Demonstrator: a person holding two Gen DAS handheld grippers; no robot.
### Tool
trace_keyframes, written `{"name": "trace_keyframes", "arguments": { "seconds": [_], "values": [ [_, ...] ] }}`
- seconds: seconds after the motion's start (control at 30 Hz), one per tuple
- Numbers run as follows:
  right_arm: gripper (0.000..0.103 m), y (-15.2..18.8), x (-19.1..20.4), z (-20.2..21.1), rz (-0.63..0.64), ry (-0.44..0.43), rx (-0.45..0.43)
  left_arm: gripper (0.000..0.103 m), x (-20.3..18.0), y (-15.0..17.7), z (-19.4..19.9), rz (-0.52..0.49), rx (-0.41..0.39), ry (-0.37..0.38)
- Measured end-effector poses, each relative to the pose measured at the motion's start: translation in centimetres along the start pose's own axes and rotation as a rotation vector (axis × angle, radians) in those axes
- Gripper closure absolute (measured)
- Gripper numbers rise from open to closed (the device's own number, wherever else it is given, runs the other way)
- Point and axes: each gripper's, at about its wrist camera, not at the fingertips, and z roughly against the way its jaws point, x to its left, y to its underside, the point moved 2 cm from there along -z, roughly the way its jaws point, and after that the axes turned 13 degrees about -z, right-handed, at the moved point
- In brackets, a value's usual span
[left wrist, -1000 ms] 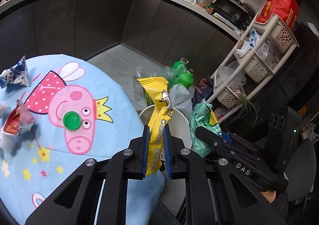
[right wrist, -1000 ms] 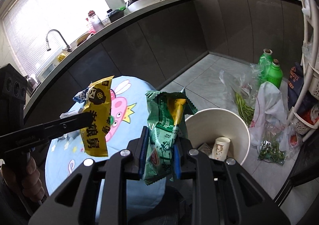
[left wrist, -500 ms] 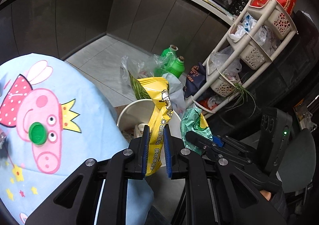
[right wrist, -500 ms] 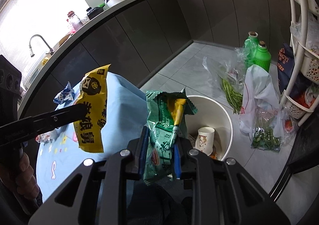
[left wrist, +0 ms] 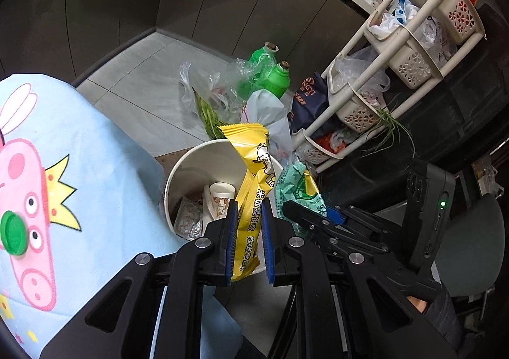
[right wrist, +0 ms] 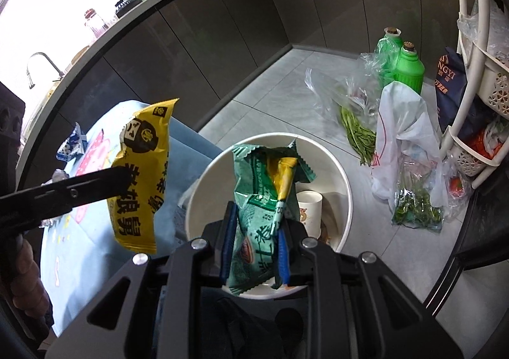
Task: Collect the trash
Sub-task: 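Carry both wrappers over the white bin and open both grippers to drop them, then move both open tools back over the table toward the remaining trash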
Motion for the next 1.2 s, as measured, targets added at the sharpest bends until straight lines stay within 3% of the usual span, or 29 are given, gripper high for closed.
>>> {"name": "trace_keyframes", "arguments": {
  "seconds": [0.13,0.17,0.23,0.37,0.43,0.53,0.97,1.2],
  "values": [
    [0.074,-0.2,-0.4,-1.0,0.0,0.012,0.012,0.085,0.0,-0.2,-0.3,0.005,0.002,-0.012],
    [0.07,-0.2,-0.3,-1.1,0.009,0.015,0.005,0.078,0.0,-0.2,-0.2,0.001,-0.002,-0.023],
    [0.045,-0.1,-0.1,-1.0,0.03,0.014,-0.012,0.061,0.2,-0.3,0.2,-0.001,-0.019,-0.058],
    [0.034,0.3,0.0,-0.9,0.064,0.001,-0.018,0.04,0.7,-0.5,1.2,0.029,-0.06,-0.101],
    [0.018,0.4,0.3,-0.7,0.079,0.005,-0.029,0.027,1.0,-0.6,1.8,0.044,-0.084,-0.138],
    [0.003,0.8,0.7,-0.3,0.107,0.004,-0.048,0.011,1.4,-0.5,2.6,0.068,-0.119,-0.171],
    [0.003,0.3,3.1,1.6,0.127,-0.02,-0.069,0.009,2.2,-0.1,5.1,0.116,-0.144,-0.203],
    [0.003,0.5,6.4,4.2,0.182,-0.047,-0.101,0.009,2.0,0.7,8.5,0.118,-0.161,-0.246]
  ]
}}
